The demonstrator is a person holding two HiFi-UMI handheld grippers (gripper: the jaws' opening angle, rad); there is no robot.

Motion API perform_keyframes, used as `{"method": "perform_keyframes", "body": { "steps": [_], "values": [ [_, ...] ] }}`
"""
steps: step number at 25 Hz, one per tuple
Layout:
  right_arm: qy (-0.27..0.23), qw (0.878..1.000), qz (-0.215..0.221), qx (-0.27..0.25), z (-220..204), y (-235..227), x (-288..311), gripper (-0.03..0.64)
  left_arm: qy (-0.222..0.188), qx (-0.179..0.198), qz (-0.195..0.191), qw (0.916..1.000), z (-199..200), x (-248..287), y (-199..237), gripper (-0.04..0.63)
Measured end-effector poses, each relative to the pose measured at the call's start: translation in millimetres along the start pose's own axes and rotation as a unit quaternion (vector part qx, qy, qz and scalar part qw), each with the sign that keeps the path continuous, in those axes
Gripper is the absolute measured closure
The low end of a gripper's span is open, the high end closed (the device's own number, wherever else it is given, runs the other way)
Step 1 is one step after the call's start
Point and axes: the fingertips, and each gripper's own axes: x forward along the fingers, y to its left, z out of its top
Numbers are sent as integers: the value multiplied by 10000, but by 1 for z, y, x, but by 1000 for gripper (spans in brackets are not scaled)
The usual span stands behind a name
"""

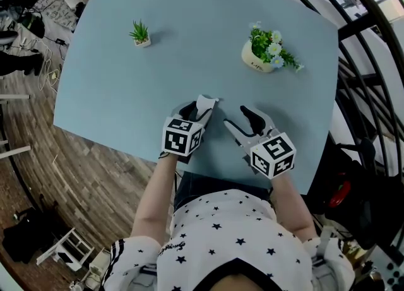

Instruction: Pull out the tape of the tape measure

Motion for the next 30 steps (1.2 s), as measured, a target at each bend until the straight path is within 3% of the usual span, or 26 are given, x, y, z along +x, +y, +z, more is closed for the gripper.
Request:
{"method": "perform_keyframes", "body": {
  "steps": [13, 23, 30],
  "values": [
    [-85, 9998, -117, 109, -2, -4, -8, 374, 126, 163, 151, 9997, -6, 7, -15, 380],
    [-192, 9996, -187, 74, 2, -2, -19, 374, -30, 345, 239, 9991, -9, 0, -20, 390],
    [-200, 9996, -211, -7, 0, 1, -26, 374, -208, 267, 151, 9993, -11, -15, -27, 393]
  ]
}}
